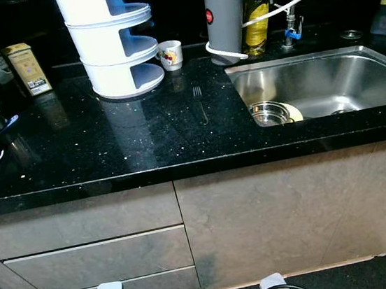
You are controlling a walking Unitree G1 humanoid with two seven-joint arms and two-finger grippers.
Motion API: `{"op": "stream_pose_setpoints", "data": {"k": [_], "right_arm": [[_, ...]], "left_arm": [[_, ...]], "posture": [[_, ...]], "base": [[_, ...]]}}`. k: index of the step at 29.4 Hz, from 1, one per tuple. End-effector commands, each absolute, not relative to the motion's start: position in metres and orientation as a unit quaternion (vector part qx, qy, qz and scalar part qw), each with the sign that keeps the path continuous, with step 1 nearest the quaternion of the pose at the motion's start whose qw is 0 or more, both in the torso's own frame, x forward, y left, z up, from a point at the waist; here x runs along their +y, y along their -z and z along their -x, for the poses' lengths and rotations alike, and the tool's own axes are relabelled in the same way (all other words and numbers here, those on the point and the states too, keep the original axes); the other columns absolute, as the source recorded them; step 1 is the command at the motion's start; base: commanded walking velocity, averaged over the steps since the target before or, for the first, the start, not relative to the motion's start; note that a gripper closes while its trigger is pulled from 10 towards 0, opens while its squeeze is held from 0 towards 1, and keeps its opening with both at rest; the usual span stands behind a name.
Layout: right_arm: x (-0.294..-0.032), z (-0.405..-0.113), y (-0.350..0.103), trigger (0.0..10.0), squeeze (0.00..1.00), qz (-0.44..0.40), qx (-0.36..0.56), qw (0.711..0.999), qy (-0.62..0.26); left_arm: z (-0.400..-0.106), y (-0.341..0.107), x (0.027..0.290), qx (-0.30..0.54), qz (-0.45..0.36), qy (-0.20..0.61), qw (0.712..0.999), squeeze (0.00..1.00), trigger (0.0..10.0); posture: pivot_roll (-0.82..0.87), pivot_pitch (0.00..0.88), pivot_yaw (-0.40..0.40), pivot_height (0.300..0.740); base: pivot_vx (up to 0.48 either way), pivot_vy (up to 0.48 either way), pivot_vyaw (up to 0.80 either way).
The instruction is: Kitchen organization
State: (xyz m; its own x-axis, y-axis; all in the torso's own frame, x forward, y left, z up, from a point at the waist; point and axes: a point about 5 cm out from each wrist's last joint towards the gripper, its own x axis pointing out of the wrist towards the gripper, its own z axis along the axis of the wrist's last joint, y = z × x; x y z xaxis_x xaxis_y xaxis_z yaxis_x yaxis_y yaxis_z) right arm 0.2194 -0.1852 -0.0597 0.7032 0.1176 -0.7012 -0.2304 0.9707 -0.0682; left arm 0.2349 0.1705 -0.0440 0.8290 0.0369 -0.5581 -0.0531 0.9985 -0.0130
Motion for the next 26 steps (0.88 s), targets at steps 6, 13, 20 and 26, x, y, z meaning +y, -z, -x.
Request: {"op": "stream_pose_setpoints", "data": {"k": [6,13,20,26], "right_arm": [[-0.18,-0.211,0.065,10.0,0.0,0.073,0.383,0.915,-0.104],[-0.179,-0.21,0.066,10.0,0.0,0.072,0.384,0.915,-0.105],[-0.18,-0.212,0.065,10.0,0.0,0.075,0.383,0.914,-0.107],[-0.175,-0.212,0.065,10.0,0.0,0.078,0.384,0.913,-0.115]], "left_arm": [[-0.232,0.048,0.163,0.306,0.015,-0.016,0.952,0.0,10.0],[-0.234,0.045,0.162,0.291,0.036,-0.035,0.955,0.0,10.0],[-0.236,0.043,0.17,0.283,0.046,-0.049,0.957,0.0,10.0],[-0.231,0.045,0.175,0.287,0.024,-0.048,0.956,0.0,10.0]], "posture": [[-0.01,0.155,-0.014,0.74],[-0.02,0.151,-0.019,0.74],[-0.02,0.151,-0.02,0.74],[-0.01,0.15,-0.026,0.74]], "base": [[0.0,-0.459,0.0],[0.0,-0.274,0.0],[0.0,0.0,0.0],[0.0,0.0,0.0]]}}
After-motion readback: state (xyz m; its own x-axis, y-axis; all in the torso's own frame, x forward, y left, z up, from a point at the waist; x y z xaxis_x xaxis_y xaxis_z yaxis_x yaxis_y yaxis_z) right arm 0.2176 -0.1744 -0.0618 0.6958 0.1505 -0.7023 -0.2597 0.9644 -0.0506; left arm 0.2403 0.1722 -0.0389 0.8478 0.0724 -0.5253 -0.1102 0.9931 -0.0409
